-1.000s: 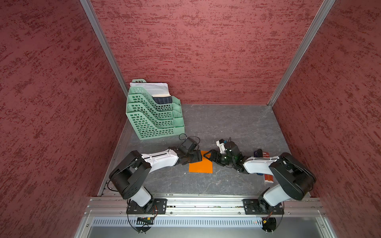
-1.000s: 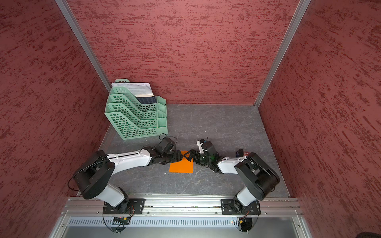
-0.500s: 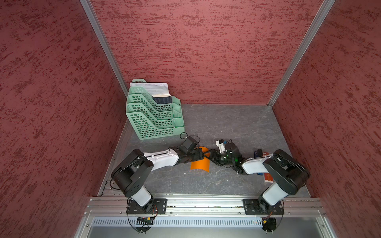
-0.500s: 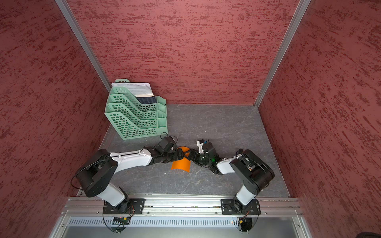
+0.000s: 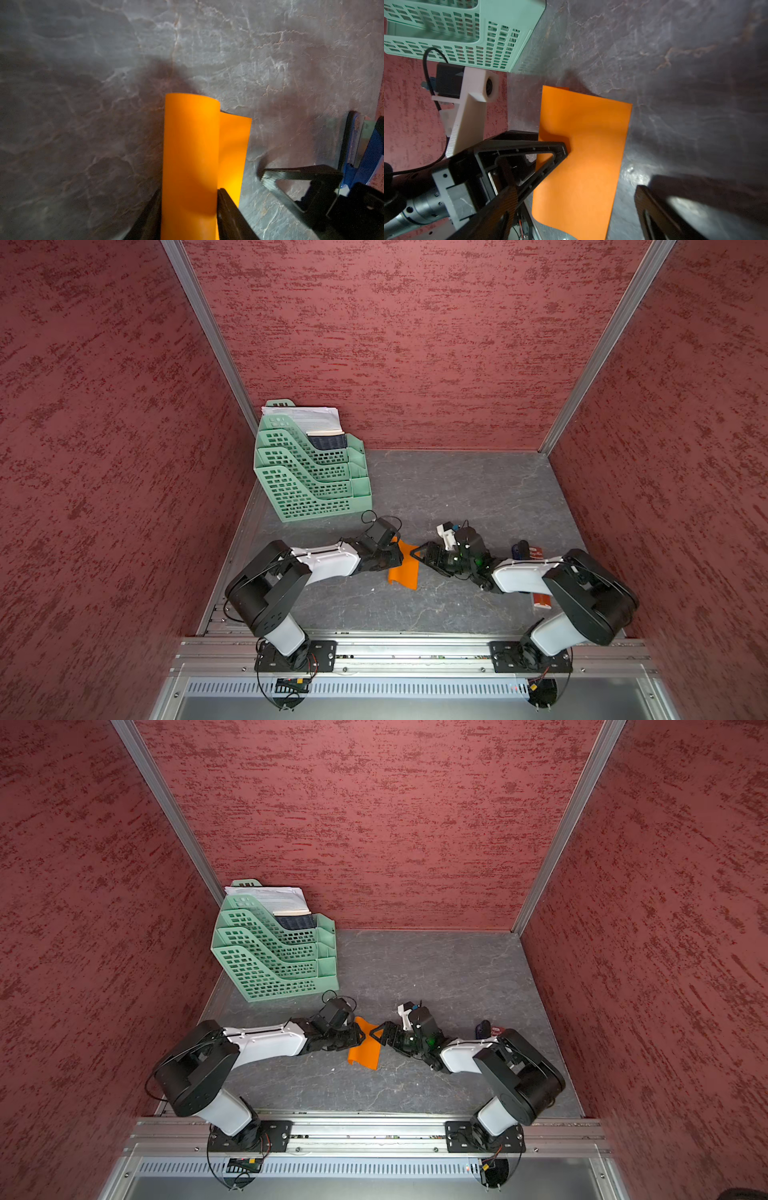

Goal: Fold the square paper along the opposite sides
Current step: Pick up the paper from the center of the board.

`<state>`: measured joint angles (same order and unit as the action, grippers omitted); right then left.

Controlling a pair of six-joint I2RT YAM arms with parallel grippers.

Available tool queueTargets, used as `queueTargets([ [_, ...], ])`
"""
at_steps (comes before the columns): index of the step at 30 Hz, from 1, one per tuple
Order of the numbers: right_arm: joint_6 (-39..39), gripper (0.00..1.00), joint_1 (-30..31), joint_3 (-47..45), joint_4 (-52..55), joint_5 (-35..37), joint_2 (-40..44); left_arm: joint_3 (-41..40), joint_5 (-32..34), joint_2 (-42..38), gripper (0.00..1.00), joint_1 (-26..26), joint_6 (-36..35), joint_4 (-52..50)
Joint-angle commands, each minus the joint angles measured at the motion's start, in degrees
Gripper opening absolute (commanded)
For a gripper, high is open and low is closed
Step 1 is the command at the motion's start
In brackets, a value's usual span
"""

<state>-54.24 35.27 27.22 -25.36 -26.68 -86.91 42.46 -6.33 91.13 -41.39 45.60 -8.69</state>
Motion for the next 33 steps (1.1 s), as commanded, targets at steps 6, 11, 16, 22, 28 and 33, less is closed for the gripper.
queueTargets([
  [6, 10.6, 0.96, -2.7, 5.0, 9.0, -1.9, 11.0, -3.6, -9.9, -11.5, 0.38, 5.8, -0.5, 5.4],
  [11, 8.6, 0.97, -5.3, 4.6, 3.8, -8.3, 15.9, -4.1, -20.5, -16.7, 0.34, 12.4, -0.1, 15.0],
  [16, 1.0, 0.95, -9.6, 1.5, -10.0, -14.9, 17.6, -1.3, -26.0, -21.7, 0.34, 15.4, -0.8, 18.7],
  [22, -10.3, 0.78, -11.4, 2.5, -30.3, -23.1, 9.8, 1.0, -32.6, -23.5, 0.35, 16.9, 1.0, 22.9],
  [28, -21.6, 0.65, -11.2, 4.6, -49.7, -27.2, 1.2, 1.1, -35.8, -22.1, 0.35, 16.8, 3.4, 28.2],
  [33, -23.4, 0.59, -10.5, 4.7, -52.6, -28.0, -0.4, 0.9, -35.2, -21.9, 0.34, 16.9, 3.0, 27.7],
])
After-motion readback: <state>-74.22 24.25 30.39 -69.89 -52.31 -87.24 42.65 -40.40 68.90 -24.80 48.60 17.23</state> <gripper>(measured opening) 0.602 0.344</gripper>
